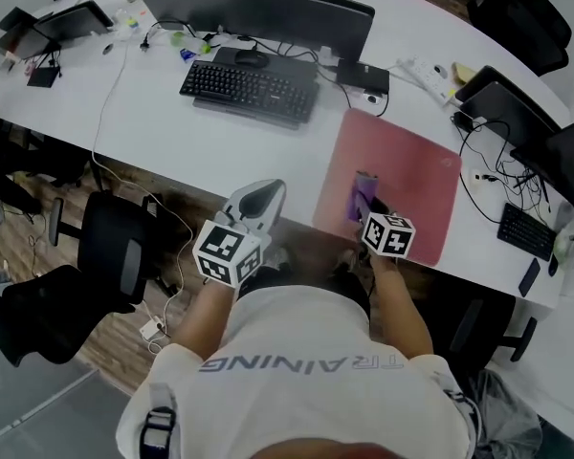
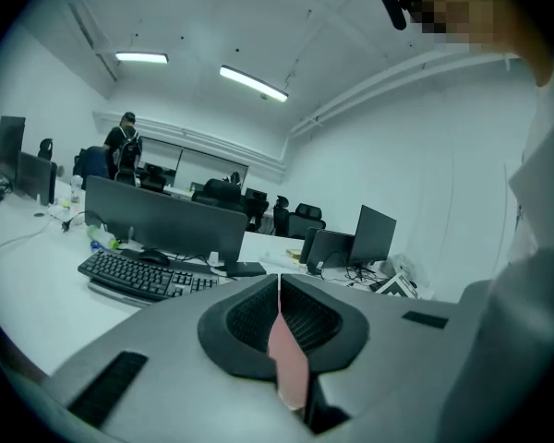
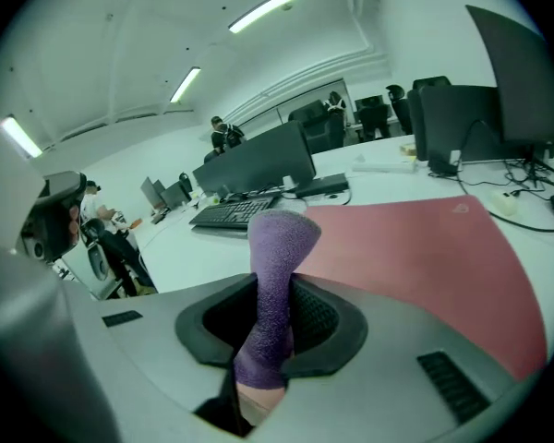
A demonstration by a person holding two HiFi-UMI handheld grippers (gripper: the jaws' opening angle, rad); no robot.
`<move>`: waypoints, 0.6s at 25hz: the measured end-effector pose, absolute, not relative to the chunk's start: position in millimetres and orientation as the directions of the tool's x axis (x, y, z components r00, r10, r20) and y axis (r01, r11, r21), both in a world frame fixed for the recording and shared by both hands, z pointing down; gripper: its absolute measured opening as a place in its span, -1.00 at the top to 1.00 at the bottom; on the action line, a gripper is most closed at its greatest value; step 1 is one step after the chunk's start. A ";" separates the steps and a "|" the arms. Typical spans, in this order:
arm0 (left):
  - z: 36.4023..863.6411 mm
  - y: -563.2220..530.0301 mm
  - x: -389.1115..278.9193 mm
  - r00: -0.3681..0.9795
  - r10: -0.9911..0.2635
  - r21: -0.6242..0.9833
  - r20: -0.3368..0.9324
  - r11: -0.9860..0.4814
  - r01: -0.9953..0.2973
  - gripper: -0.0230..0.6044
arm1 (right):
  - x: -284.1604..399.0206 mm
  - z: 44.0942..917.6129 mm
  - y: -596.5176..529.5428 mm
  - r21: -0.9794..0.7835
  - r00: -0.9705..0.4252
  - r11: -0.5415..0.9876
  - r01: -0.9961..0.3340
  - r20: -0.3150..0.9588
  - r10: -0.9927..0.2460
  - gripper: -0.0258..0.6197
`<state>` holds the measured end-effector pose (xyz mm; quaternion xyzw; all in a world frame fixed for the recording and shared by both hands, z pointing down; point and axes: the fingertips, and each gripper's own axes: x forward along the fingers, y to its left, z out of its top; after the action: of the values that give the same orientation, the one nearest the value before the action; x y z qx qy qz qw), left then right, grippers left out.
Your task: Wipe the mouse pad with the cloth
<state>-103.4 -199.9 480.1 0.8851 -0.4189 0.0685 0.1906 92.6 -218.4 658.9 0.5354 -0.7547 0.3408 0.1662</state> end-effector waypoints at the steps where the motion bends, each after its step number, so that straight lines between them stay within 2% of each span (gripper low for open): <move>1: 483.0 -195.6 -113.6 0.635 -0.718 0.283 0.286 -0.570 -0.771 0.81 | 71.8 662.4 -217.6 -0.343 -0.393 0.215 -0.914 0.619 -0.680 0.61; 7: 499.5 -178.5 -153.7 0.612 -0.728 0.315 0.308 -0.529 -0.788 0.81 | -11.8 702.2 -213.7 -0.366 -0.458 0.277 -0.889 0.680 -0.573 0.62; 15: 510.2 -164.7 -153.5 0.589 -0.724 0.284 0.359 -0.516 -0.808 0.81 | -22.0 754.3 -201.3 -0.356 -0.450 0.276 -0.892 0.745 -0.493 0.61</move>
<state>-153.5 -164.7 510.2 0.8651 -0.4428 0.0979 0.2142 -22.0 -201.3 754.3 0.4577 -0.7568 0.3903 0.2559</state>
